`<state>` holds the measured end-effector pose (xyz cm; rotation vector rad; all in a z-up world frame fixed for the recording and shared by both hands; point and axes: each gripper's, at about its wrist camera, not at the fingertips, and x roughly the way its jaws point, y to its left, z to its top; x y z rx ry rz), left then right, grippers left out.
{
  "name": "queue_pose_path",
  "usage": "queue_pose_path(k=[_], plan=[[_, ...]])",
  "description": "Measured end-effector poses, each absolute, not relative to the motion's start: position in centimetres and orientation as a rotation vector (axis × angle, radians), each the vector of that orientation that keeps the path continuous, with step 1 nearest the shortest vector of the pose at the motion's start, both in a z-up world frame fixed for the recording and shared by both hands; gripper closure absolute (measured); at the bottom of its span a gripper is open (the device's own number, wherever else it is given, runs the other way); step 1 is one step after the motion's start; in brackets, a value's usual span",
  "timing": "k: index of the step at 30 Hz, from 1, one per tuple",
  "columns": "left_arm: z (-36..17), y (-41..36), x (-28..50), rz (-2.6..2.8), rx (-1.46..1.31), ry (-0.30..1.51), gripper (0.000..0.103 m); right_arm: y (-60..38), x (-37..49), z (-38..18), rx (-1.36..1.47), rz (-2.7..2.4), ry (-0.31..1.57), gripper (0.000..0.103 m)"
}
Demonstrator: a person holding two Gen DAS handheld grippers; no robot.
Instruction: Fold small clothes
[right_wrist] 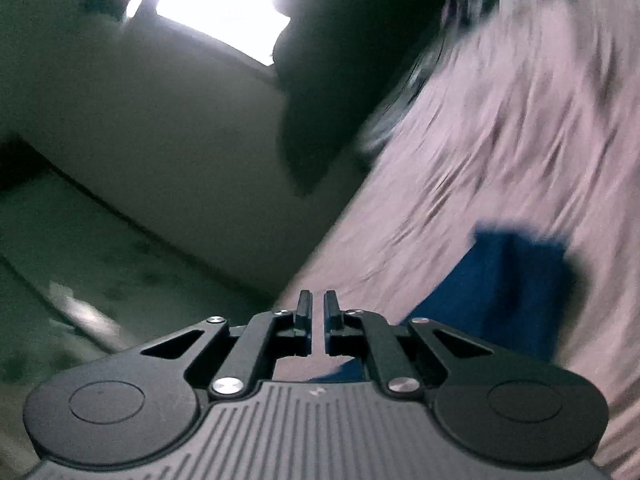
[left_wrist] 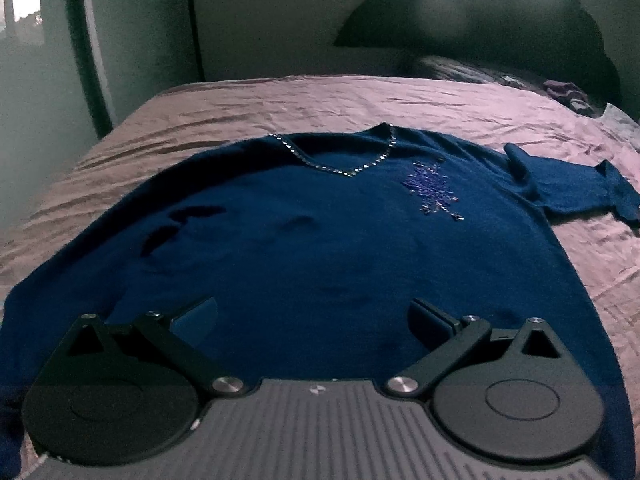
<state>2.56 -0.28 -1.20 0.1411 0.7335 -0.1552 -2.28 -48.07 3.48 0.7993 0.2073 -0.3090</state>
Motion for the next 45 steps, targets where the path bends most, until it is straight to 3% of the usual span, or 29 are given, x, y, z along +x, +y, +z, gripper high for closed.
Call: queue_pose_path(k=[2, 4, 5, 11, 16, 17, 18, 19, 22, 30, 33, 40, 45], plan=[[-1.3, 0.0, 2.5, -0.147, 0.145, 0.733, 0.001, -46.4, -0.8, 4.4, 0.495, -0.503, 0.334, 0.083], [-1.6, 0.1, 2.8, -0.141, 0.144, 0.744, 0.001, -44.7, 0.5, 3.5, 0.318, -0.566, 0.445, 0.026], [-1.7, 0.1, 3.0, -0.142, 0.139, 0.753, 0.001, -43.8, 0.9, 2.7, 0.248, -0.551, 0.476, 0.02], [-1.8, -0.6, 2.8, -0.167, 0.171, 0.754, 0.0, -39.8, 3.8, -3.2, -0.012, -0.487, 0.656, 0.021], [-2.0, -0.6, 2.9, -0.141, 0.19, 0.753, 0.001, -41.2, 4.3, -5.4, -0.012, -0.493, 0.653, 0.024], [-2.1, -0.5, 2.9, -0.141, 0.183, 0.757, 0.001, -41.9, 4.1, -5.3, 0.022, -0.512, 0.643, 0.029], [-2.1, -0.4, 3.0, -0.141, 0.178, 0.76, 0.001, -43.1, 3.8, -5.2, 0.073, -0.529, 0.632, 0.05], [-2.1, -0.4, 3.0, -0.141, 0.177, 0.762, 0.001, -43.9, 3.6, -5.3, 0.121, -0.533, 0.626, 0.065], [-2.1, -0.4, 3.0, -0.143, 0.185, 0.758, 0.001, -46.4, 2.4, -5.2, 0.276, -0.528, 0.587, 0.089], [-1.3, 0.9, 3.7, -0.135, 0.149, 0.754, 0.001, -53.4, -3.9, -6.8, 1.113, -0.265, 0.251, 0.09], [-0.7, 2.0, 4.0, -0.12, 0.121, 0.752, 0.001, -54.0, -4.9, -6.5, 1.287, -0.142, 0.096, 0.09], [0.8, 5.3, 4.6, -0.032, 0.059, 0.716, 0.001, -51.5, -4.1, 0.3, 1.272, 0.069, -0.065, 0.09], [1.2, 7.4, 4.8, 0.013, 0.027, 0.716, 0.001, -47.2, -1.5, 4.4, 1.183, 0.178, -0.033, 0.09]])
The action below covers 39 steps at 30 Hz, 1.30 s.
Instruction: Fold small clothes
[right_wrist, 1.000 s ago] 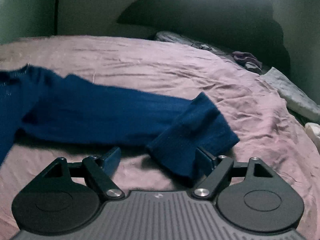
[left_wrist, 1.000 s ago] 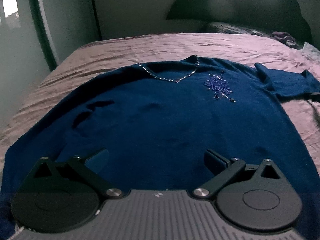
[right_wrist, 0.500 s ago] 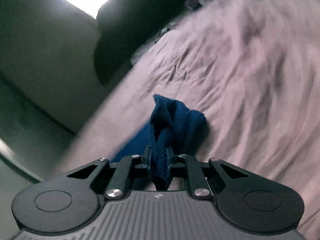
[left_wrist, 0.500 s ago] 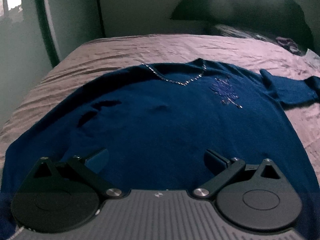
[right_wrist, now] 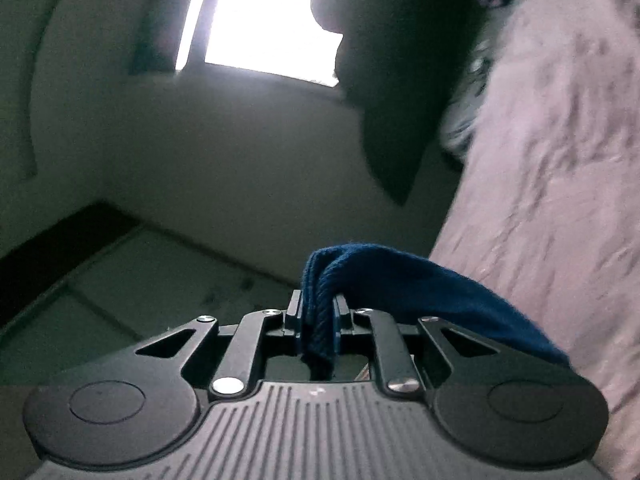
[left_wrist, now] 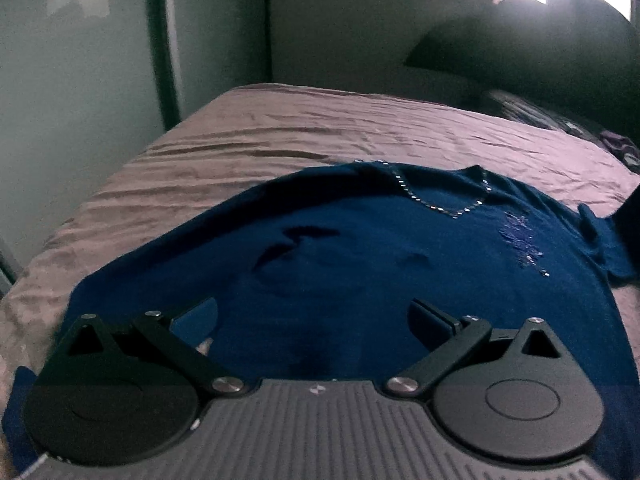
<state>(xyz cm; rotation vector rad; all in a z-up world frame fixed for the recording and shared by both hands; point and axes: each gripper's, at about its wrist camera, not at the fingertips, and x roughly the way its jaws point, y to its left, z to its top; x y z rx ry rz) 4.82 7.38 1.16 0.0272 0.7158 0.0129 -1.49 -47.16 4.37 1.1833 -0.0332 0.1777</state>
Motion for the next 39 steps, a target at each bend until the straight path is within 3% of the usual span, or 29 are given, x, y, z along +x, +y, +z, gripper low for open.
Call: queue_pose_path(k=[16, 29, 30, 31, 34, 39], plan=[[2.0, 12.1, 3.6, 0.191, 0.141, 0.589, 0.001, -28.4, 13.0, 1.6, 1.122, 0.5, 0.418, 0.09], [1.6, 17.9, 1.4, 0.322, 0.109, 0.618, 0.0, -18.2, 21.9, -6.2, 1.132, 0.499, 0.715, 0.086], [1.6, 18.4, 1.2, 0.338, 0.105, 0.623, 0.0, -17.7, 22.5, -6.6, 1.111, 0.479, 0.748, 0.079], [1.5, 18.9, 1.0, 0.356, 0.1, 0.628, 0.0, -17.0, 23.0, -7.1, 1.075, 0.462, 0.785, 0.055], [1.4, 20.6, 0.3, 0.401, 0.081, 0.651, 0.0, -15.3, 23.4, -6.3, 0.942, 0.469, 0.817, 0.032], [0.8, 23.0, -1.0, 0.464, 0.067, 0.688, 0.002, -12.4, 21.5, -1.1, 0.544, 0.458, 0.723, 0.03]])
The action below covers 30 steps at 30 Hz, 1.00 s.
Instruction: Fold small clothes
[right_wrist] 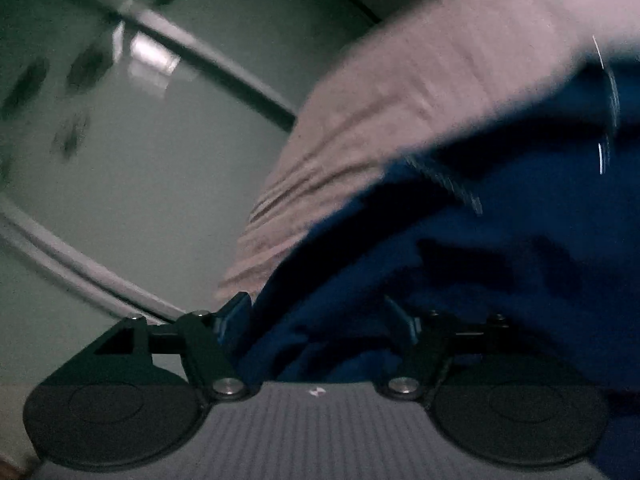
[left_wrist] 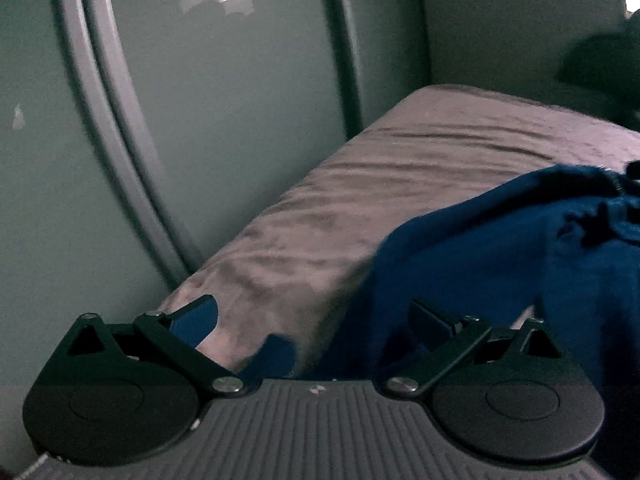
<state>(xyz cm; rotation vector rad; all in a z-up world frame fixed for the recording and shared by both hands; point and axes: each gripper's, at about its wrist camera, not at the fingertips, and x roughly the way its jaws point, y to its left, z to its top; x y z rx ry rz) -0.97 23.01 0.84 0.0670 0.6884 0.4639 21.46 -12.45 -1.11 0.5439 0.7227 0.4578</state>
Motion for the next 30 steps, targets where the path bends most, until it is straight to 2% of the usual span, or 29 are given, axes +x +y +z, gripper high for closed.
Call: queue_pose_path(k=[4, 7, 11, 14, 19, 24, 28, 29, 30], plan=[[0.6, 24.9, -2.3, 0.457, -0.01, 0.737, 0.005, -9.8, 20.7, -0.8, 0.187, 0.348, 0.75, 0.03], [0.5, 26.6, -3.0, 0.459, -0.082, 0.769, 0.008, -8.5, 20.7, -2.6, 0.108, 0.369, 0.816, 0.028], [0.9, 28.8, -4.3, 0.467, -0.162, 0.77, 0.01, -6.3, 18.4, -1.0, -0.003, 0.354, 0.706, 0.027], [1.2, 29.8, -4.8, 0.475, -0.18, 0.775, 0.011, -1.7, 15.4, 0.5, -0.207, 0.45, 0.584, 0.027], [2.1, 31.8, -6.2, 0.549, -0.199, 0.738, 0.011, 6.1, 10.1, -0.3, -0.48, 0.686, 0.456, 0.027], [3.9, 33.6, -8.3, 0.685, -0.243, 0.65, 0.01, 10.0, 8.7, -1.6, -0.449, 0.892, 0.547, 0.027], [6.1, 33.3, -10.0, 1.037, 0.082, 0.492, 0.005, 10.7, 11.8, -1.6, -0.071, 1.072, 0.838, 0.027], [6.4, 33.2, -10.3, 1.111, 0.159, 0.451, 0.0, 11.0, 12.4, -1.6, -0.017, 1.104, 0.885, 0.027], [6.8, 33.2, -10.8, 1.171, 0.229, 0.416, 0.0, 11.4, 13.0, -1.7, 0.02, 1.121, 0.914, 0.026]])
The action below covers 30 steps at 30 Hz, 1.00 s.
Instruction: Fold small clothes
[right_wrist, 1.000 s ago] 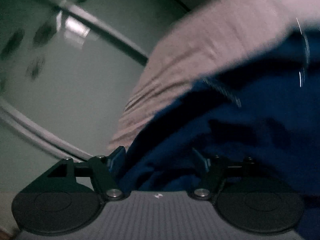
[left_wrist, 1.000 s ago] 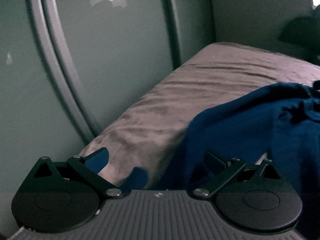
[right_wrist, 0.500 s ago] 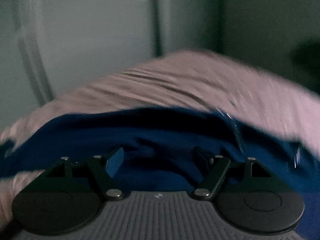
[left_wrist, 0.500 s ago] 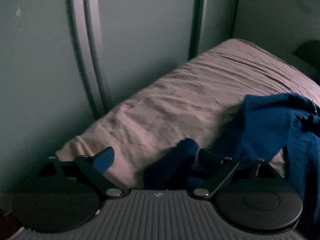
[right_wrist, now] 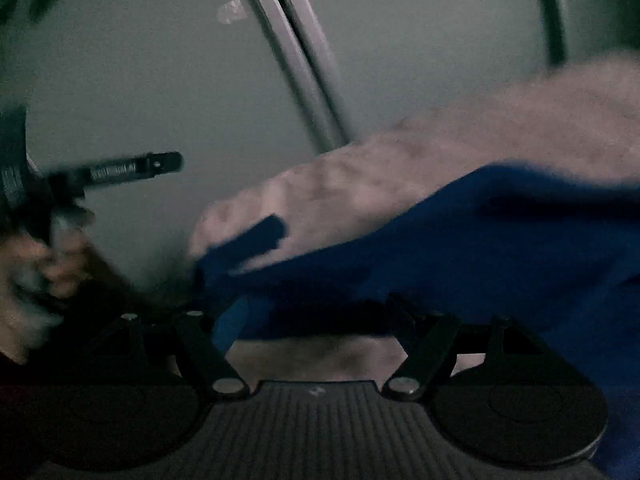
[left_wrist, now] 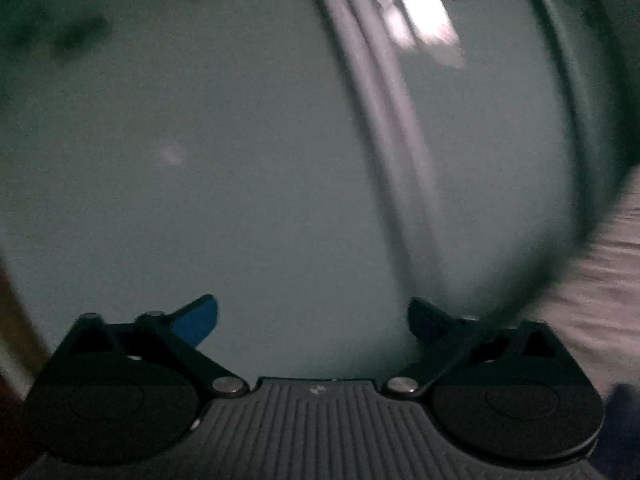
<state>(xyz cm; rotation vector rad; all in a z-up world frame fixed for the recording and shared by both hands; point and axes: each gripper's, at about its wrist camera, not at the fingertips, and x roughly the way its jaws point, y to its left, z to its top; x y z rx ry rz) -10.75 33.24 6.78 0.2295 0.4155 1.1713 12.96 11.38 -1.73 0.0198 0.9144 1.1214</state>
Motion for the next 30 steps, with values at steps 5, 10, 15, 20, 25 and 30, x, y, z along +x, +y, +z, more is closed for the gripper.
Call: queue_pose_path(k=[5, 10, 15, 20, 25, 30], plan=[[7.3, 33.5, -11.2, 1.164, 0.279, 0.444, 0.0, 15.7, 15.5, -2.3, 0.154, 1.211, 1.043, 0.021], [6.3, 32.8, -10.3, 1.144, 0.408, 0.483, 0.0, 17.8, 17.7, -1.7, 0.302, 1.074, 0.98, 0.015], [5.8, 32.9, -11.5, 0.739, 0.13, 0.581, 0.0, 15.9, 13.6, 0.8, 0.084, 1.062, 0.8, 0.015], [4.0, 32.9, -11.8, 0.477, -0.077, 0.713, 0.006, 13.6, 6.0, 1.6, -0.401, 1.029, 0.486, 0.015], [2.4, 32.9, -11.2, 0.352, -0.072, 0.763, 0.013, 13.0, 1.4, -0.4, -0.654, 1.088, 0.335, 0.015], [0.1, 34.1, -12.4, 0.216, -0.115, 0.78, 0.022, 14.1, -1.6, -2.2, -0.771, 1.133, 0.268, 0.015]])
